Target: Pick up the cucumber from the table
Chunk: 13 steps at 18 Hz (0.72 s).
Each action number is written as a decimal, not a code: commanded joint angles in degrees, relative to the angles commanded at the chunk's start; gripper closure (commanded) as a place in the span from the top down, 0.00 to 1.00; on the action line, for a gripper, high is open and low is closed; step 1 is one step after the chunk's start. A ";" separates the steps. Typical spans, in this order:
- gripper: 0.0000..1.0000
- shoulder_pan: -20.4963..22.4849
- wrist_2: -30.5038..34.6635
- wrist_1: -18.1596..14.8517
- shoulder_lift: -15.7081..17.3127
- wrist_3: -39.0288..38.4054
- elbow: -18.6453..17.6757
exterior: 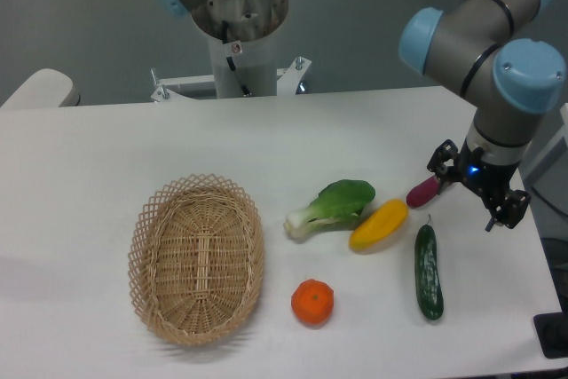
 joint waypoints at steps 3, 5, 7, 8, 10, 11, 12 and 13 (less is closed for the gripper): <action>1.00 0.00 0.00 0.18 0.00 -0.87 0.17; 1.00 -0.26 0.09 0.35 -0.09 -1.14 -0.09; 1.00 -0.44 -0.44 0.44 -0.44 -3.76 -0.26; 1.00 -0.61 -0.44 0.61 -0.61 -6.56 -0.26; 1.00 -1.23 -0.44 0.70 -1.66 -12.10 0.17; 1.00 -1.75 -0.44 1.49 -2.10 -14.65 0.26; 1.00 -2.19 -0.35 2.28 -2.63 -16.68 0.26; 1.00 -2.46 -0.35 2.72 -3.33 -18.27 0.18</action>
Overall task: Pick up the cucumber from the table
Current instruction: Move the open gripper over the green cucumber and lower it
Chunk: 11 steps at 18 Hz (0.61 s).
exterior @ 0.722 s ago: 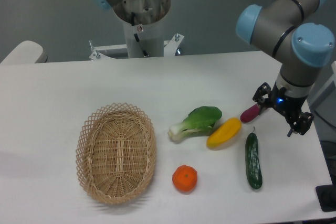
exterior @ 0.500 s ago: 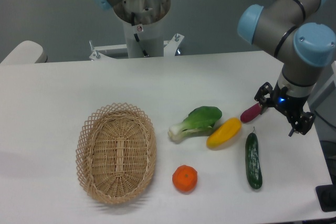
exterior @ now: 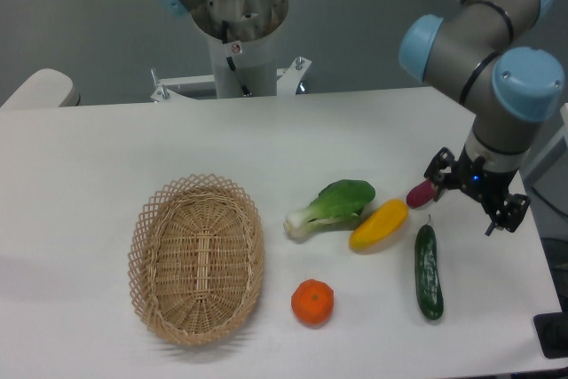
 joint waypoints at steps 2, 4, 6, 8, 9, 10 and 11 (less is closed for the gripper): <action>1.00 -0.53 0.26 1.58 -1.58 -2.46 0.17; 1.00 -0.62 0.09 4.30 -2.90 -6.32 0.17; 1.00 -1.23 0.09 6.23 -4.22 -9.67 0.26; 1.00 -1.50 0.18 7.91 -5.28 -10.21 0.26; 1.00 -1.50 0.18 8.26 -5.72 -10.21 0.18; 1.00 -1.50 0.18 8.27 -5.89 -10.65 0.00; 1.00 -1.58 0.09 8.27 -6.16 -11.78 -0.26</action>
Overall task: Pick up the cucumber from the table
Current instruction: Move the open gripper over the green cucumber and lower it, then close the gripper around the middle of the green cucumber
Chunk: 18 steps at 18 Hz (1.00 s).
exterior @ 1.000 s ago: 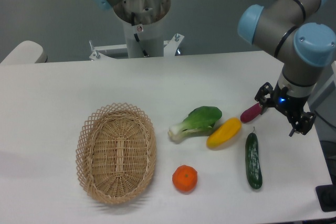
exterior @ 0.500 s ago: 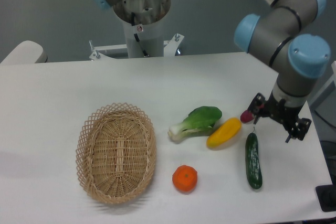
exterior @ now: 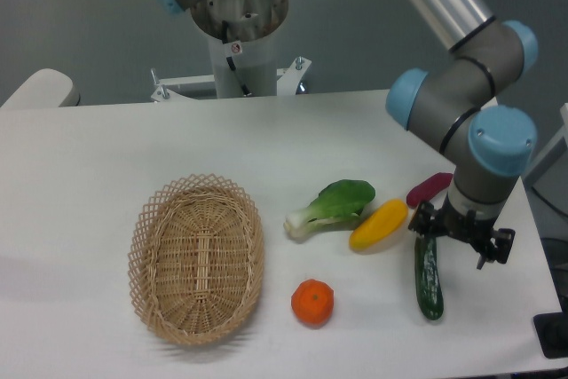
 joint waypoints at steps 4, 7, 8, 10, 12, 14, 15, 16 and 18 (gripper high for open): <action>1.00 -1.67 0.35 4.37 -1.32 -2.91 -2.10; 1.00 -1.76 0.35 7.21 -1.67 -4.14 -3.78; 1.00 -1.85 0.35 7.38 -1.93 -5.45 -3.87; 1.00 -1.85 0.61 8.69 -2.90 -7.13 -3.96; 1.00 -1.93 1.57 9.31 -2.90 -7.31 -4.83; 1.00 -2.37 4.03 9.75 -3.25 -7.57 -5.45; 1.00 -2.37 4.56 10.10 -3.43 -7.57 -5.54; 1.00 -2.37 4.57 10.54 -3.43 -7.66 -5.97; 1.00 -2.37 4.57 10.90 -3.43 -7.48 -6.07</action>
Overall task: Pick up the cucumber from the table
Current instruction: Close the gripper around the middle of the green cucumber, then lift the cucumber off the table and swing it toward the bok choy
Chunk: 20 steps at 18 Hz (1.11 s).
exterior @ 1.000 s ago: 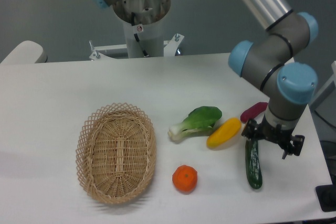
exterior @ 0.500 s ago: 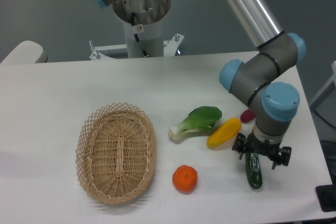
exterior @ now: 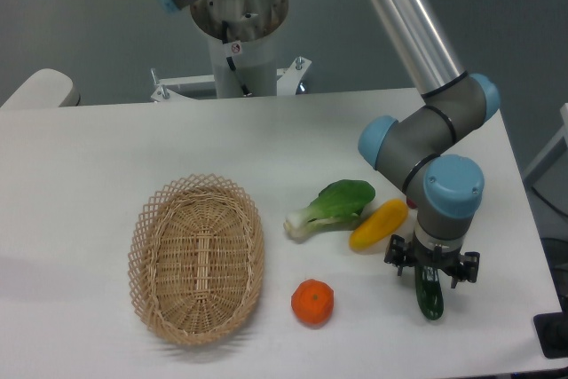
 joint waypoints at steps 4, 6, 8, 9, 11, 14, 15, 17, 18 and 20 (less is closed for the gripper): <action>0.64 0.00 0.00 0.09 0.09 0.44 -0.35; 0.46 0.00 -0.09 0.09 0.09 0.70 -0.26; 0.37 0.00 0.00 0.18 0.09 0.88 -0.18; 0.36 0.00 0.00 0.18 0.17 1.31 -0.18; 0.35 0.09 0.00 0.09 0.44 2.11 0.00; 0.35 0.09 0.09 -0.52 1.58 4.90 0.96; 0.35 0.00 0.17 -0.88 2.45 7.45 1.14; 0.35 -0.17 0.26 -1.23 4.04 10.01 1.67; 0.35 -0.44 0.26 -2.19 4.74 10.11 2.10; 0.36 -1.31 0.09 -4.91 6.49 10.11 2.98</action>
